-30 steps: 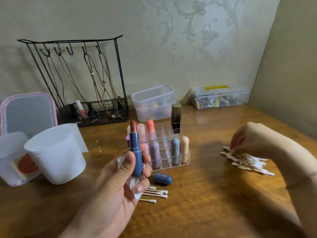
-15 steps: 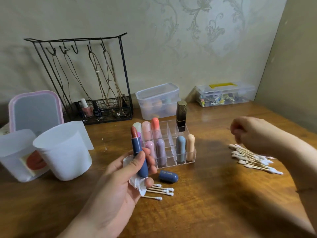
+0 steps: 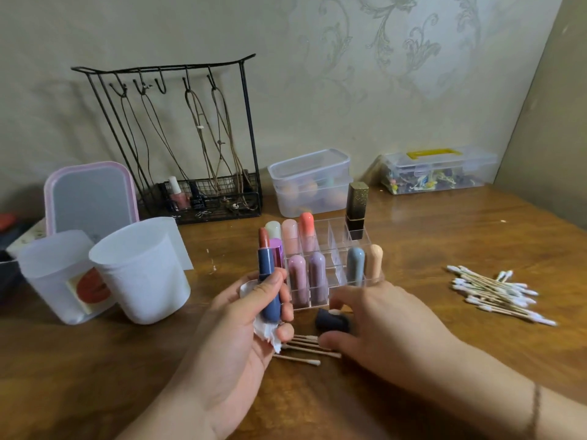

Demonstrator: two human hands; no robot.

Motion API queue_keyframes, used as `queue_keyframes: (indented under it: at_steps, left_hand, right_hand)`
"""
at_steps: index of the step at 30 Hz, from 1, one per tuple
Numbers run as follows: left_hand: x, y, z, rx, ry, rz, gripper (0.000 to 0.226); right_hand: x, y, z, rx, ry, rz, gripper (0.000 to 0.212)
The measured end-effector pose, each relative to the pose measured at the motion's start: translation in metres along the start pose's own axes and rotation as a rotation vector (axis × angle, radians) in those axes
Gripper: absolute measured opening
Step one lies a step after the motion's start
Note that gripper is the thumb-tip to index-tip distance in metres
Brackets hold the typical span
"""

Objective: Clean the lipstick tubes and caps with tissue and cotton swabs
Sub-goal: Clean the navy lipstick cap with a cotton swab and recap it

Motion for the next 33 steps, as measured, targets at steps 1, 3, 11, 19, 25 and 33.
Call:
queue_keyframes:
  at_steps: [1, 3, 11, 19, 25, 33]
  left_hand:
    - [0.0, 0.0, 0.0, -0.001, -0.003, 0.001, 0.027]
    - [0.001, 0.001, -0.001, 0.002, -0.008, 0.006, 0.028]
    - [0.004, 0.007, -0.015, 0.112, 0.1, 0.019, 0.028]
    - [0.007, 0.019, -0.045, 0.507, 0.225, 0.035, 0.054]
    - [0.005, 0.015, -0.036, 0.391, 0.195, -0.034, 0.058]
    - [-0.014, 0.007, -0.02, 0.27, 0.016, -0.179, 0.048]
  right_hand:
    - [0.0, -0.001, 0.001, -0.029, 0.02, 0.003, 0.038]
    - [-0.001, -0.002, 0.001, -0.061, 0.019, 0.013, 0.033]
    - [0.001, 0.001, 0.023, -0.039, -1.377, 0.23, 0.029]
    - [0.025, 0.008, 0.017, 0.065, -1.662, 0.198, 0.043]
    - [0.019, 0.007, 0.013, -0.004, -1.541, 0.193, 0.024]
    - [0.004, 0.018, 0.07, -0.428, -0.494, 0.358, 0.018]
Point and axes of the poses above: each hand's wrist, its own y-axis away from the middle knuckle, its own z-axis out of the back of the hand, x = y × z, the point moved 9 cm from there along -y, towards the middle knuckle
